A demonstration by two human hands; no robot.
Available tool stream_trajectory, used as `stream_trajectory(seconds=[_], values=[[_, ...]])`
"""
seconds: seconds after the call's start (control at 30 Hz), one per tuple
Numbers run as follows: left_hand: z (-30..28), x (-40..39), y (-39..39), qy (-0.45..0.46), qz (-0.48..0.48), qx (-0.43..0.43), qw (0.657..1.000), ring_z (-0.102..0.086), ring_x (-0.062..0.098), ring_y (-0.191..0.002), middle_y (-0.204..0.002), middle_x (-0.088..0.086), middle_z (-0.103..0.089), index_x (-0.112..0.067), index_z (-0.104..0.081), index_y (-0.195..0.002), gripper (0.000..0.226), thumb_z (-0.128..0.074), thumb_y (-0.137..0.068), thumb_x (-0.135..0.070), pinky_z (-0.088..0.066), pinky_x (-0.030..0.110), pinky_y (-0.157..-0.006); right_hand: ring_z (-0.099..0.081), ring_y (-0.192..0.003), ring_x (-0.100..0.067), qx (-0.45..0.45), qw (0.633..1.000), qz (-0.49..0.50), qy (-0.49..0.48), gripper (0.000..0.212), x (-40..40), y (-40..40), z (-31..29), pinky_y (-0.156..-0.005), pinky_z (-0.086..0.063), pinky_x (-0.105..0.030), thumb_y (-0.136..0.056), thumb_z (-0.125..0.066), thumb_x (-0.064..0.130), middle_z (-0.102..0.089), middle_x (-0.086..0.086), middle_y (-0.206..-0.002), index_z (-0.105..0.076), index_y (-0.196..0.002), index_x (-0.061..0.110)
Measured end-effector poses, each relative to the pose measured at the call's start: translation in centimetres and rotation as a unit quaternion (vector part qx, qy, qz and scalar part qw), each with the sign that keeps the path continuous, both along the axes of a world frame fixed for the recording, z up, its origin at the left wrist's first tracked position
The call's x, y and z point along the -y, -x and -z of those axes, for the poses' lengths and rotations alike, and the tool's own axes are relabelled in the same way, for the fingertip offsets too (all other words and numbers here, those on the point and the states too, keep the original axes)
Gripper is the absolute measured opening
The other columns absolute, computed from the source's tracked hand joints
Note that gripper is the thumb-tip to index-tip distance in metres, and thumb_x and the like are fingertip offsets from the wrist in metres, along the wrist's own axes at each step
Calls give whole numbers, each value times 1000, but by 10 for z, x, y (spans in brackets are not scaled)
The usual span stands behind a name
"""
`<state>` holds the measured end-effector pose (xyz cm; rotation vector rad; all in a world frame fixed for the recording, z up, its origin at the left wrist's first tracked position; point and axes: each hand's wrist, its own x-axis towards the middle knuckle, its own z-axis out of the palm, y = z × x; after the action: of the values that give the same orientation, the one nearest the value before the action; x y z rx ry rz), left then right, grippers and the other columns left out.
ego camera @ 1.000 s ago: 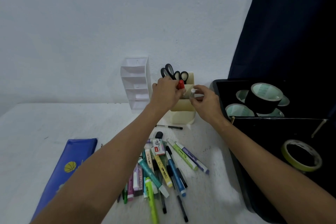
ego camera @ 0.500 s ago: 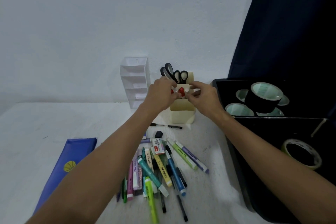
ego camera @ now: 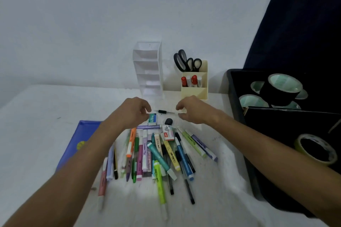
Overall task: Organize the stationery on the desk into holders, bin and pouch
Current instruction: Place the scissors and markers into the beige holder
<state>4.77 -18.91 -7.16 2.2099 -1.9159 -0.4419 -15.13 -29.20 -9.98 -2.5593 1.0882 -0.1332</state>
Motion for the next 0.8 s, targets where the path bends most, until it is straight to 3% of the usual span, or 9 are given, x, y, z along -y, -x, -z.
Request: stream_trajectory(seconds=[0.2,0.37,0.47,0.6,0.8], values=[[36,-17,53,-16,125,-6,992,-56,9,-81,-101,0,-67,-20,-68,-113,26,-60,-91,-30,-38,18,-73,-59,-107,-30,-82,996,20,0,32,2,-3,23,-90,-49,-35,-93,-54,13,-58,-17,-123,-57,-123,3],[46,-5,72,-19,194,51,979,-58,21,-90,-95,1,-48,-26,-67,-115,26,-53,-94,-24,-50,35,-77,-58,-107,-30,-83,996,21,14,29,1,4,28,-90,-48,-34,-92,-55,11,-59,-17,-120,-60,-119,3],[41,-1,78,-35,241,98,965,-56,22,-96,-103,3,-51,-28,-67,-117,30,-52,-93,-17,-53,41,-78,-60,-103,-30,-83,996,23,15,26,2,6,27,-88,-51,-37,-90,-57,10,-61,-19,-115,-62,-113,1],[36,2,87,-74,262,127,954,-49,23,-110,-114,5,-50,-28,-62,-124,39,-52,-88,-16,-48,35,-83,-61,-99,-29,-81,996,32,14,26,0,5,26,-87,-52,-38,-90,-60,13,-63,-17,-111,-64,-112,0],[33,5,81,-108,280,179,937,-44,23,-111,-118,7,-46,-26,-57,-123,37,-63,-87,-20,-47,39,-88,-62,-88,-24,-59,997,46,-27,19,0,9,22,-77,-54,-34,-85,-64,12,-66,-13,-101,-68,-101,4]])
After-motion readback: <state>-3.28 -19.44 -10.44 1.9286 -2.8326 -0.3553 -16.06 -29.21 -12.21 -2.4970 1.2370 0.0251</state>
